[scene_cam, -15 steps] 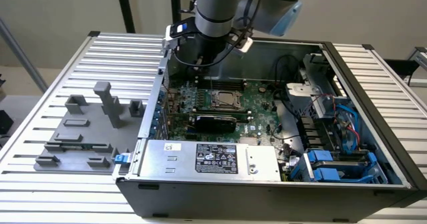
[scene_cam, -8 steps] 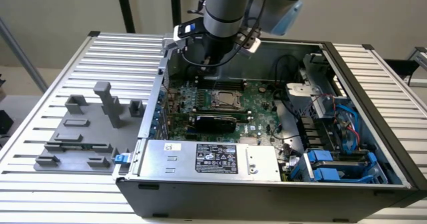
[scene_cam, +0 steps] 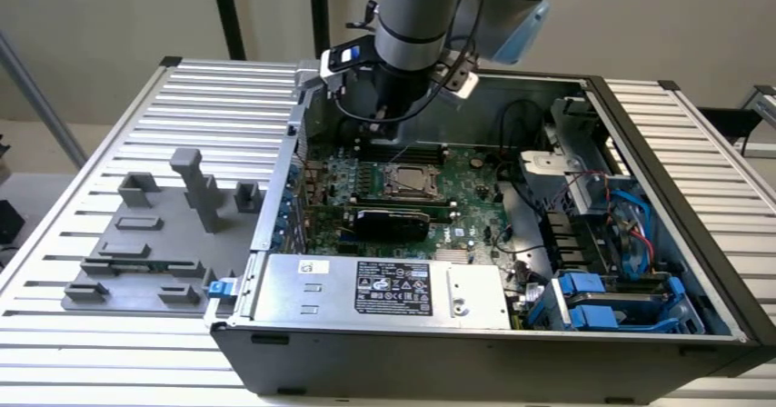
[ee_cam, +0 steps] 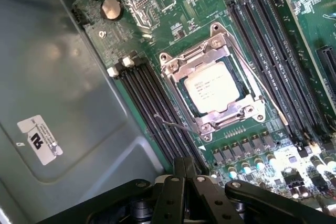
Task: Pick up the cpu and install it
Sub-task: 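Install the first cpu locking lever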
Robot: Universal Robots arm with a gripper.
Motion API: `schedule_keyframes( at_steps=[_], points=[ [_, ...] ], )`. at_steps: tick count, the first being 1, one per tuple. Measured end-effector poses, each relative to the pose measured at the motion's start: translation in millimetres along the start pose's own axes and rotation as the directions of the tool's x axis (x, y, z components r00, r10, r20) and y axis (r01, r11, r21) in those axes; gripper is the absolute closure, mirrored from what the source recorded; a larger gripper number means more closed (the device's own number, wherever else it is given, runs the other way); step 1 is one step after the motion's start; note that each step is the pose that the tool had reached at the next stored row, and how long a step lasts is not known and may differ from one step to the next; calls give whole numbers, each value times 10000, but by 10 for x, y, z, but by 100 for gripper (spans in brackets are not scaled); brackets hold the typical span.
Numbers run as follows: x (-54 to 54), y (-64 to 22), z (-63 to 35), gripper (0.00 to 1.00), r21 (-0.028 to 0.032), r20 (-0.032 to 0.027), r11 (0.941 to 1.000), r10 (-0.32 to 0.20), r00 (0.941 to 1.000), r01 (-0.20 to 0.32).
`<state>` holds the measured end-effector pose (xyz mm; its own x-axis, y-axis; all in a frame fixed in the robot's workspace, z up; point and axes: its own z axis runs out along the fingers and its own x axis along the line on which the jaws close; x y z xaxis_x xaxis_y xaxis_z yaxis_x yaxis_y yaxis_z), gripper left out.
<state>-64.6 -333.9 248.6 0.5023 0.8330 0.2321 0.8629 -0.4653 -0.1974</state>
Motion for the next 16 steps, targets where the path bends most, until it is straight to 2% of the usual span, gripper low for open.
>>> schedule_keyframes(
  at_steps=[2, 5, 7, 9, 16],
  points=[
    [-3, 3, 12, 89, -98, 129, 10000, 13, 9999, -12],
    [-6, 6, 26, 89, -281, 376, 9996, 38, 9993, -27],
    [-10, 9, 45, 89, -348, 469, 9994, 48, 9989, -31],
    [-10, 11, 79, 89, -363, 494, 9993, 55, 9988, -37],
    [40, -8, 230, 89, -375, 487, 9993, 95, 9988, -76]
  ],
)
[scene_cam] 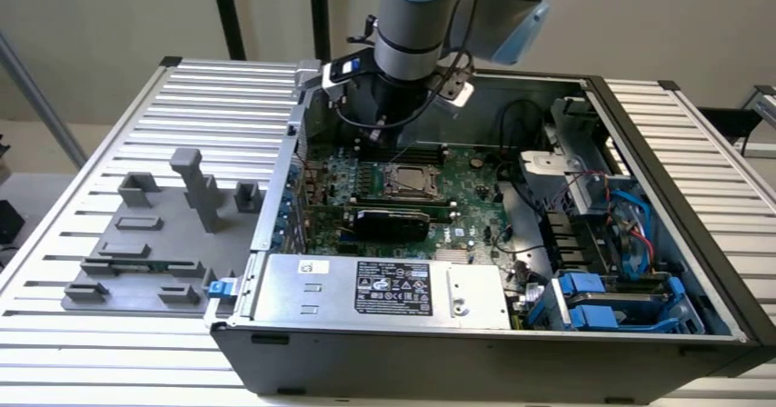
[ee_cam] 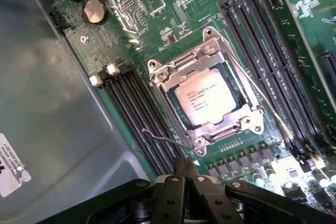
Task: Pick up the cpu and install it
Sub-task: 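Install the first cpu locking lever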
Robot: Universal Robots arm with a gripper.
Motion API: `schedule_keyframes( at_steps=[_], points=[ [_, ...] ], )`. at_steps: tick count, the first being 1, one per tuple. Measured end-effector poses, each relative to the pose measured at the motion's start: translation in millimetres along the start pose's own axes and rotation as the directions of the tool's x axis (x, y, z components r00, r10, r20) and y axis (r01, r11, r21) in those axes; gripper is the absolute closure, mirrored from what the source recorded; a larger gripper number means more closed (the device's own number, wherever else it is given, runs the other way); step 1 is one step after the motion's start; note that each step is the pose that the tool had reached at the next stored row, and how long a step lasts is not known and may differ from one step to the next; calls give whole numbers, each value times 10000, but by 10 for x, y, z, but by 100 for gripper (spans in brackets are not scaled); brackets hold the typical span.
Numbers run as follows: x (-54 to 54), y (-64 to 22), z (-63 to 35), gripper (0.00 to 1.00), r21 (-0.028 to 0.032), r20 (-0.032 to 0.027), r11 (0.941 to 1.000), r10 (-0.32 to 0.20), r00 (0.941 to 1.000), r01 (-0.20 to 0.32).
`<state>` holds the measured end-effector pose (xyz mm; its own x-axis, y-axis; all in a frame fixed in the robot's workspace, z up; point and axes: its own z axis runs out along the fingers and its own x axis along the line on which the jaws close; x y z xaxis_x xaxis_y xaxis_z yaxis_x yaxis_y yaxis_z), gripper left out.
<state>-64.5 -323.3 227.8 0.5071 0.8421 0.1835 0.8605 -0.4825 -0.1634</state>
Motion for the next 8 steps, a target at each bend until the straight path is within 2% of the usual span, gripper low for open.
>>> schedule_keyframes(
  at_steps=[5, 8],
  points=[
    [27, -10, 89, 89, -18, -5, 10000, 48, 10000, -48],
    [20, -5, 122, 89, -83, -46, 9996, 276, 9996, -276]
  ],
)
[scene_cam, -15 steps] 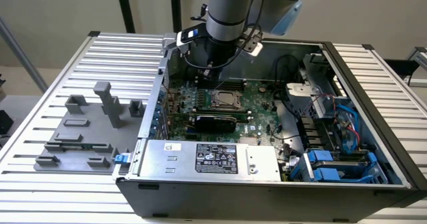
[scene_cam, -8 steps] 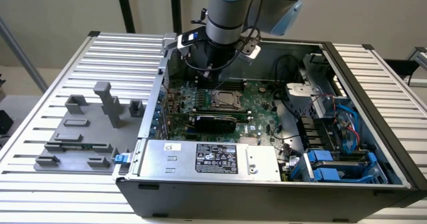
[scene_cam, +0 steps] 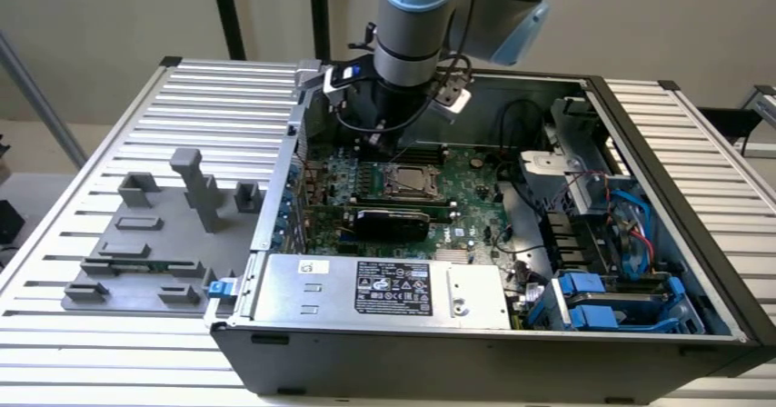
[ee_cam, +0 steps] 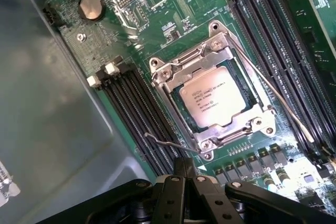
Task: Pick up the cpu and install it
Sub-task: 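Install the first cpu locking lever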
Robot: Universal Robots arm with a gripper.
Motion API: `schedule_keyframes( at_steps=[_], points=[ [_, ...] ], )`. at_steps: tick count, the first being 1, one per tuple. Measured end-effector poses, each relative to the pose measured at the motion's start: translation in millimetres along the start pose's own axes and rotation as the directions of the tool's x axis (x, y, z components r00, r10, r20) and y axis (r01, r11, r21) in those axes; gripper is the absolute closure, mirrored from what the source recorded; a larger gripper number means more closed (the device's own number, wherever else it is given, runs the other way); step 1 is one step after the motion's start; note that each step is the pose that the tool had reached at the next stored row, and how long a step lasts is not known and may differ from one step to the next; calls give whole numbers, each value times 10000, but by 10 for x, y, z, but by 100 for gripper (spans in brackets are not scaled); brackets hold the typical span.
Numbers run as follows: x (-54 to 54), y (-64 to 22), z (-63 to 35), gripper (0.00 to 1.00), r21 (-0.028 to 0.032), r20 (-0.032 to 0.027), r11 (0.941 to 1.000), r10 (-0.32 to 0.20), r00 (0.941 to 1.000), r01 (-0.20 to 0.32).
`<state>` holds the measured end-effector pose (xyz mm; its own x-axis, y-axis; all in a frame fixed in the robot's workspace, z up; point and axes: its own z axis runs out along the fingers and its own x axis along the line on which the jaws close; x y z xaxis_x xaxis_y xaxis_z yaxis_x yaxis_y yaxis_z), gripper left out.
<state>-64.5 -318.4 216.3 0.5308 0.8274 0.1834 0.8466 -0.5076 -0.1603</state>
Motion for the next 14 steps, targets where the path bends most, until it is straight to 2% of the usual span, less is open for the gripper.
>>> schedule_keyframes(
  at_steps=[3, 6, 9, 14],
  points=[
    [-5, 5, 29, 89, -86, -33, 9996, 275, 9996, -276],
    [-6, 7, 46, 89, -183, 42, 9989, 431, 9991, -430],
    [0, 5, 65, 89, -274, 141, 9983, 512, 9986, -508],
    [30, 20, 88, 89, -309, 169, 9980, 563, 9983, -558]
  ],
)
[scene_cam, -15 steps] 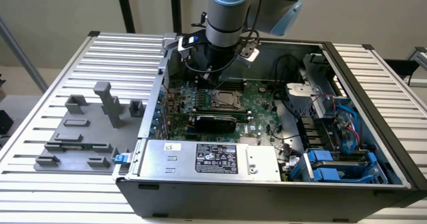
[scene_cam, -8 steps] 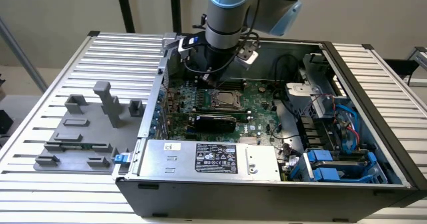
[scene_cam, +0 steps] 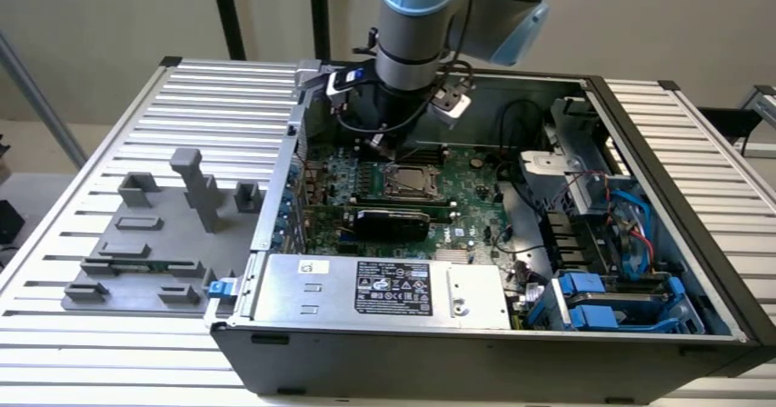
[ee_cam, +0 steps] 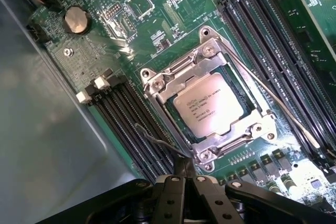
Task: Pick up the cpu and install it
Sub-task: 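Install the first cpu locking lever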
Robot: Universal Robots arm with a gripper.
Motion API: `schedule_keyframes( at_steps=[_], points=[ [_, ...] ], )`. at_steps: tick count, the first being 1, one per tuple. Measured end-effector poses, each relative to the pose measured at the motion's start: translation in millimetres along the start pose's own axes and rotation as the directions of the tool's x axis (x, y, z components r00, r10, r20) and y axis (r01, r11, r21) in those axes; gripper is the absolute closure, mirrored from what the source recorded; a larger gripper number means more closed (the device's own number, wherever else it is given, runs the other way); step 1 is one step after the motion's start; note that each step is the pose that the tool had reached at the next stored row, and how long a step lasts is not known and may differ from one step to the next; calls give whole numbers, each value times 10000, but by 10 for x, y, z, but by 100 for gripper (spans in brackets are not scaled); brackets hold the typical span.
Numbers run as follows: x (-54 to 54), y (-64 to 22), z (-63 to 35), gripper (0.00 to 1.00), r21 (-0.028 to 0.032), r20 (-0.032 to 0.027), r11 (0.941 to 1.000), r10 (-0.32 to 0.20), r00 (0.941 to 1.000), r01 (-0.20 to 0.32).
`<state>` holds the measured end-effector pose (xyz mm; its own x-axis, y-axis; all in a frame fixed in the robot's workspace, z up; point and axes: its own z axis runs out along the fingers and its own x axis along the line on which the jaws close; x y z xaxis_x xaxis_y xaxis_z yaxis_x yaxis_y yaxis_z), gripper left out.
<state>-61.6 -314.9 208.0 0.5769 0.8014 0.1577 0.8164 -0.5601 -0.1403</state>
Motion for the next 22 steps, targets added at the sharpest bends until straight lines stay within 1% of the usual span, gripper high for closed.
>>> schedule_keyframes(
  at_steps=[7, 16, 22],
  points=[
    [48, 58, 13, 89, -14, 7, 10000, 30, 10000, -30],
    [65, 47, 20, 89, -19, 5, 10000, 57, 10000, -57],
    [78, 65, 25, 89, -40, 32, 10000, 63, 10000, -63]
  ],
)
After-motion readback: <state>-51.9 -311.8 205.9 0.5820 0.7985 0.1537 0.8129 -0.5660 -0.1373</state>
